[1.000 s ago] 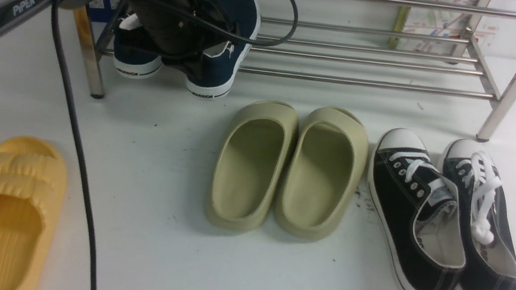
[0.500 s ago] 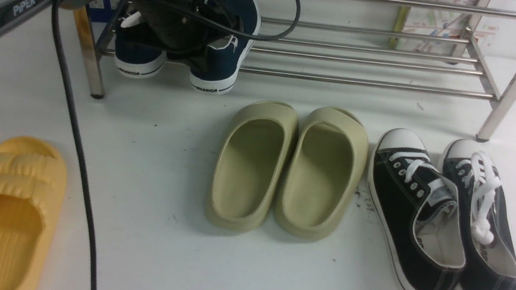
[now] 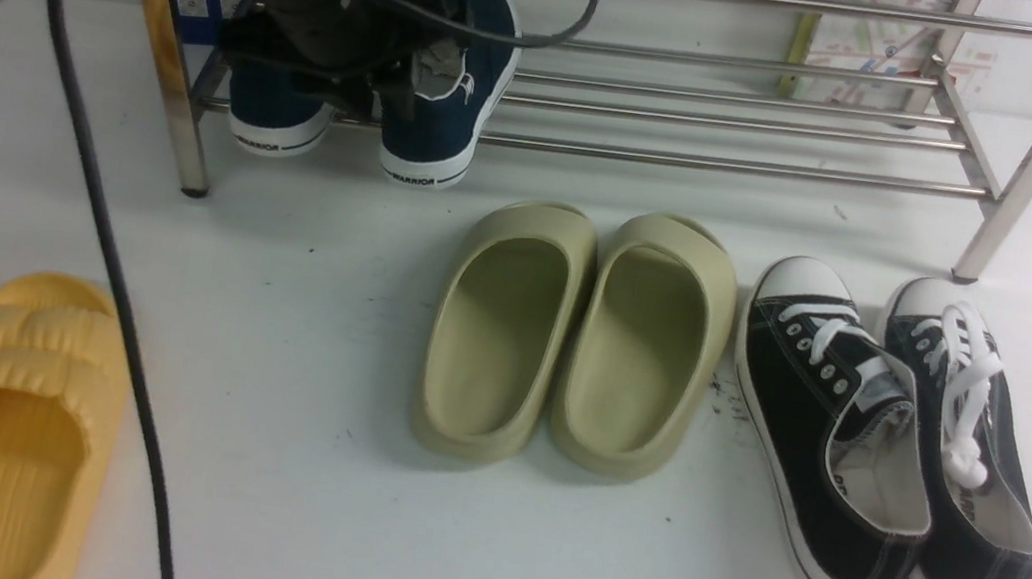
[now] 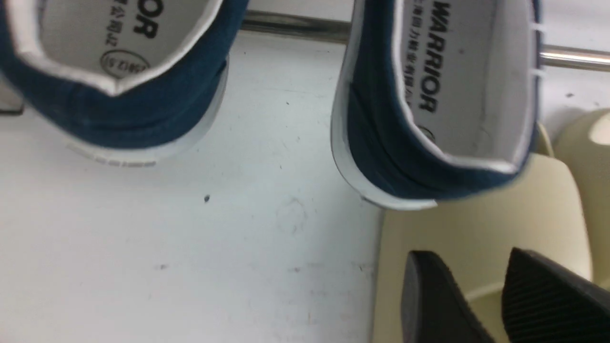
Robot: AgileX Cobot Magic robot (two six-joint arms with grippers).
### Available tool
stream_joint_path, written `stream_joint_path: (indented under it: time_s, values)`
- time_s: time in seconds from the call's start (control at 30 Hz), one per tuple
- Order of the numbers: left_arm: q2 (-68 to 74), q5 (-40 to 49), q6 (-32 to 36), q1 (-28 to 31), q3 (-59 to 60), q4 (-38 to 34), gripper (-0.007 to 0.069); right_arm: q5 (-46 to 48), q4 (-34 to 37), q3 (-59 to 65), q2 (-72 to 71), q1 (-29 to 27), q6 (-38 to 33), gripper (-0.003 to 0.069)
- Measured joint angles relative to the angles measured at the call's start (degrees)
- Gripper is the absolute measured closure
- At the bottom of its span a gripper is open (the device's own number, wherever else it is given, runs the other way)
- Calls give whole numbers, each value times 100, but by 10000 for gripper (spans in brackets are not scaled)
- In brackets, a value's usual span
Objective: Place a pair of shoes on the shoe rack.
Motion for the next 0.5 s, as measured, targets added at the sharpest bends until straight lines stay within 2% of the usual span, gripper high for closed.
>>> stream_joint_path:
  time_s: [0.23, 0.33, 0.5]
  values:
    - [-991, 843, 144, 0, 0, 21, 433, 0, 0, 0, 0, 0, 0, 413]
    - [-1716, 1079, 237, 0, 269, 60, 494, 0, 0, 0, 0, 0, 0, 413]
    - [-3053, 955, 218, 0, 1268, 142, 593, 0, 0, 0, 0, 0, 0, 413]
